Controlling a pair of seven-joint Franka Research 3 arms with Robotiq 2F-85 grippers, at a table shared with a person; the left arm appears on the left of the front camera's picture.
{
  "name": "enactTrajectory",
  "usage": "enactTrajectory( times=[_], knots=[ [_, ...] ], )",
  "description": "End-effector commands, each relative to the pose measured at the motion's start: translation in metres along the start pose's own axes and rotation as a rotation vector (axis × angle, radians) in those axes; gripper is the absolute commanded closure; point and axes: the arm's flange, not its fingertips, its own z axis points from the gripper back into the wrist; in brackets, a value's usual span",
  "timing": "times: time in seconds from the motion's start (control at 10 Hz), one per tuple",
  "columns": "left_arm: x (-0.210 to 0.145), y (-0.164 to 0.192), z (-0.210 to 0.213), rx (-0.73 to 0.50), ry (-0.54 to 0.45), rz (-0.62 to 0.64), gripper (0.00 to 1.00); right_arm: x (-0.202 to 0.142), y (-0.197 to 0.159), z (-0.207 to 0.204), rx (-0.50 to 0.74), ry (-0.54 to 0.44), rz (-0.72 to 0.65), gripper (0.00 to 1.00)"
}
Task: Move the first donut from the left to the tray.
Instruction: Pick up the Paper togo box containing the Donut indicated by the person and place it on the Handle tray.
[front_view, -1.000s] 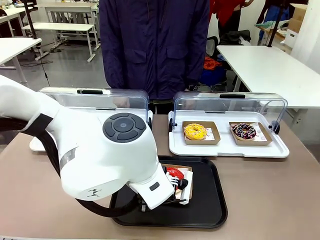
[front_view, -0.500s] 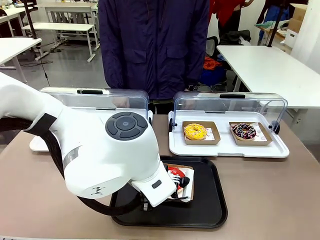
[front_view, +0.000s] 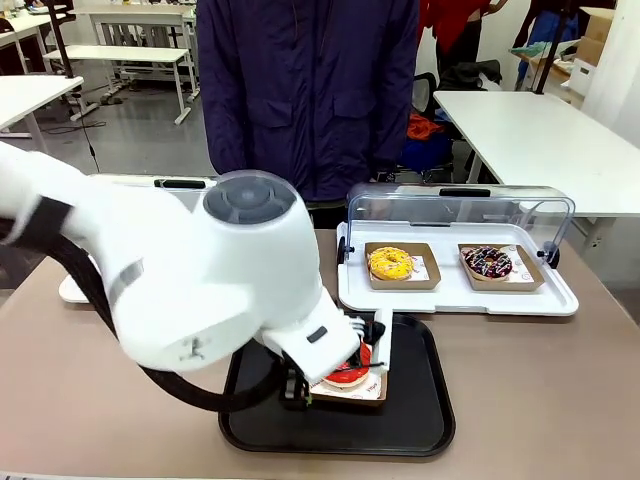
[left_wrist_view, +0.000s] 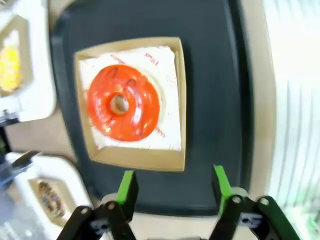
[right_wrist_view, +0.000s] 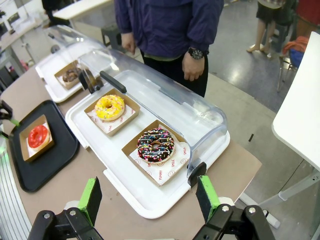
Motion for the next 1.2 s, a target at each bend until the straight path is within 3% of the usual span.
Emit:
enactTrajectory(
  times=[0.0, 0.2, 1.1],
  knots=[
    [-0.025, 0.015, 0.061, -0.045, 0.016, -0.049, 0.00, 0.000, 0.001, -0.002, 0.000, -0.029, 0.020, 0.00],
    [-0.031, 0.021, 0.086, -0.027, 0.011, -0.058, 0.00, 0.000, 0.001, -0.002, 0.000, -0.029, 0.020, 0.00],
    [-0.027, 0.019, 0.081, -0.013, 0.019, -0.038, 0.00, 0.000, 0.001, -0.002, 0.000, -0.029, 0.020, 0.00]
  ],
)
